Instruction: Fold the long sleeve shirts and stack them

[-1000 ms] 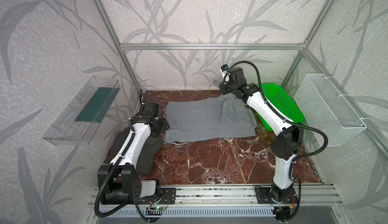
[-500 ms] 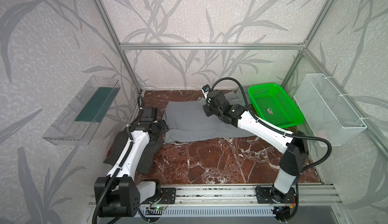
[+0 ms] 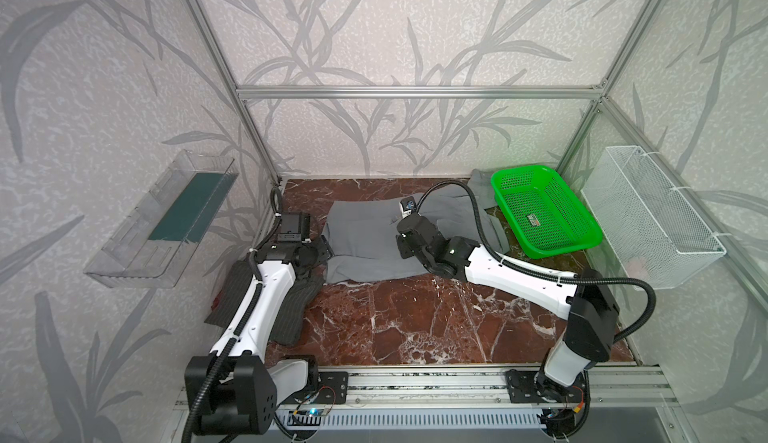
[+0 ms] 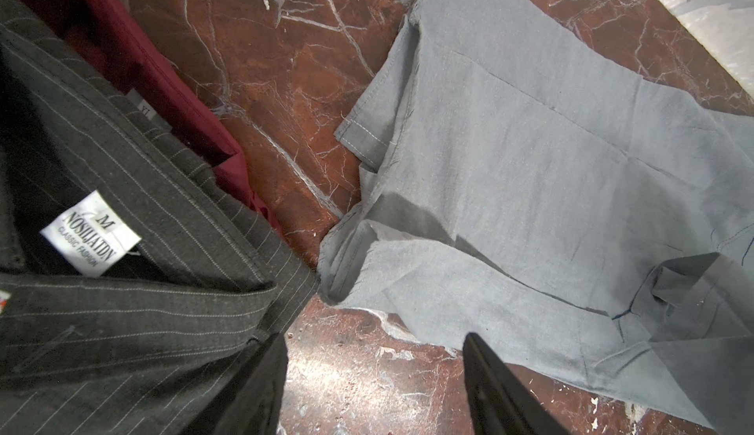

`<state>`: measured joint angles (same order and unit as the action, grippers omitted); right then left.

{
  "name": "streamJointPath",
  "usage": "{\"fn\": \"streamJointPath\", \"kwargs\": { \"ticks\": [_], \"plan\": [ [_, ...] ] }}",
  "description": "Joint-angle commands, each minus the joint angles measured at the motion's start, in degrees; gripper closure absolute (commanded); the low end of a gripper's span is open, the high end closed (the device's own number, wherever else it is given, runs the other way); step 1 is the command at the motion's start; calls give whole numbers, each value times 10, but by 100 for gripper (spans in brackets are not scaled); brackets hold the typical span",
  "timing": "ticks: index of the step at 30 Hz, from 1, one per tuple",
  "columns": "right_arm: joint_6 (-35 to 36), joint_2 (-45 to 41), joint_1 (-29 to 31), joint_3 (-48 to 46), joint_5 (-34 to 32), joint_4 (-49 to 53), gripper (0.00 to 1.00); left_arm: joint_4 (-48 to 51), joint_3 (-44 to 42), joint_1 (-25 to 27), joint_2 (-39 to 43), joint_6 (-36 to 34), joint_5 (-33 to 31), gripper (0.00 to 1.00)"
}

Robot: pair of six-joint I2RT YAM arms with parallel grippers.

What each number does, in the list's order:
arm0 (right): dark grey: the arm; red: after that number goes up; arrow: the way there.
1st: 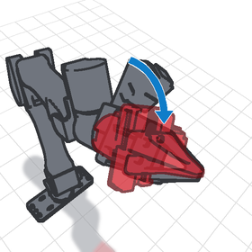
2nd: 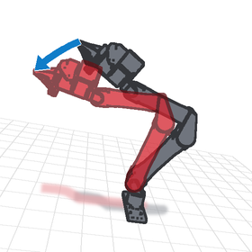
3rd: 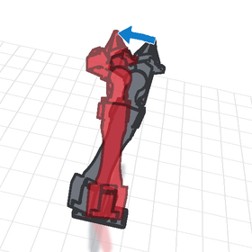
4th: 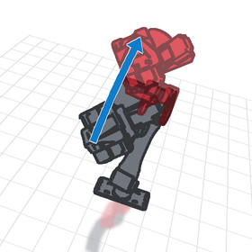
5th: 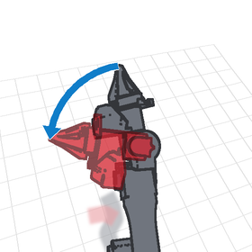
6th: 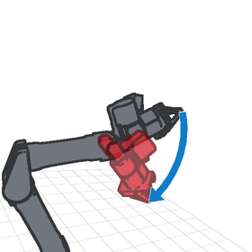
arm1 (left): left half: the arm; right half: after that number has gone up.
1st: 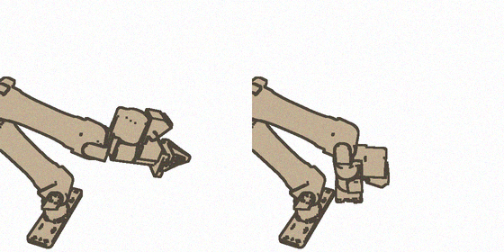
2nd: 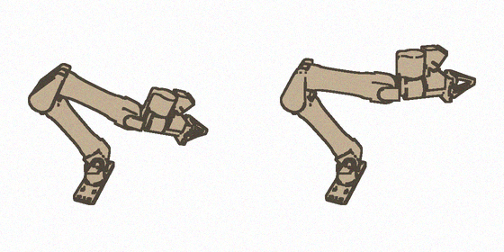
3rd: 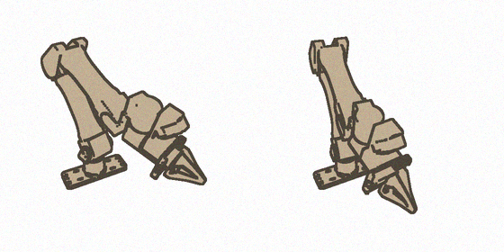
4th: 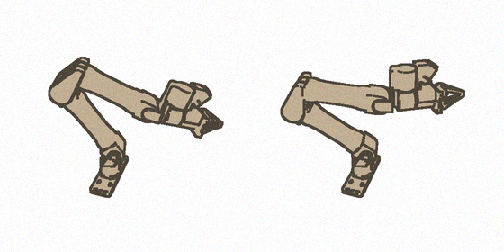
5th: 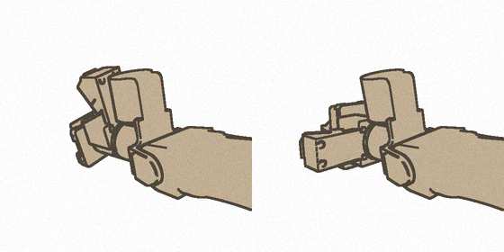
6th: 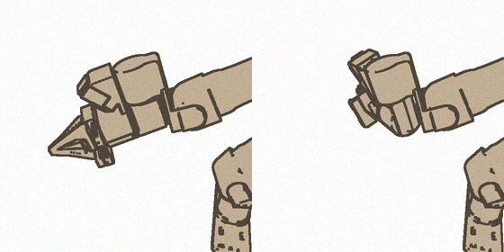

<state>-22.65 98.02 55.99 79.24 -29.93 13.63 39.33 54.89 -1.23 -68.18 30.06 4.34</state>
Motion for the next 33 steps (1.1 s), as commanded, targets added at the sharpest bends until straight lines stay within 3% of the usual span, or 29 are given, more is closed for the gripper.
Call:
{"fn": "streamJointPath", "kwargs": {
  "ticks": [1,3,6,9,13,17,21,26,33],
  "plan": [
    [-65,-27,23,-53,-24,-51,100,-8,-11,0,16,-9,9,29],
    [-69,-29,60,-72,-38,-73,100,-11,-12,4,15,-9,14,28],
    [-114,-27,66,-93,-14,-66,98,-11,-11,16,16,-8,12,26],
    [-135,-24,67,-126,40,-94,88,-8,-15,36,22,4,7,25],
    [-172,-59,70,-169,45,-102,73,-7,-33,82,39,41,12,24],
    [-144,-113,70,-216,66,-156,56,-10,-59,140,60,92,16,20],
    [-117,-156,68,-226,73,-127,45,-4,-88,178,91,147,33,16],
    [-112,-229,1,-238,114,-68,34,-22,-146,291,102,227,18,13],
    [-109,-263,-86,-262,221,-34,31,-78,-229,419,123,323,-5,13]
  ]
}}
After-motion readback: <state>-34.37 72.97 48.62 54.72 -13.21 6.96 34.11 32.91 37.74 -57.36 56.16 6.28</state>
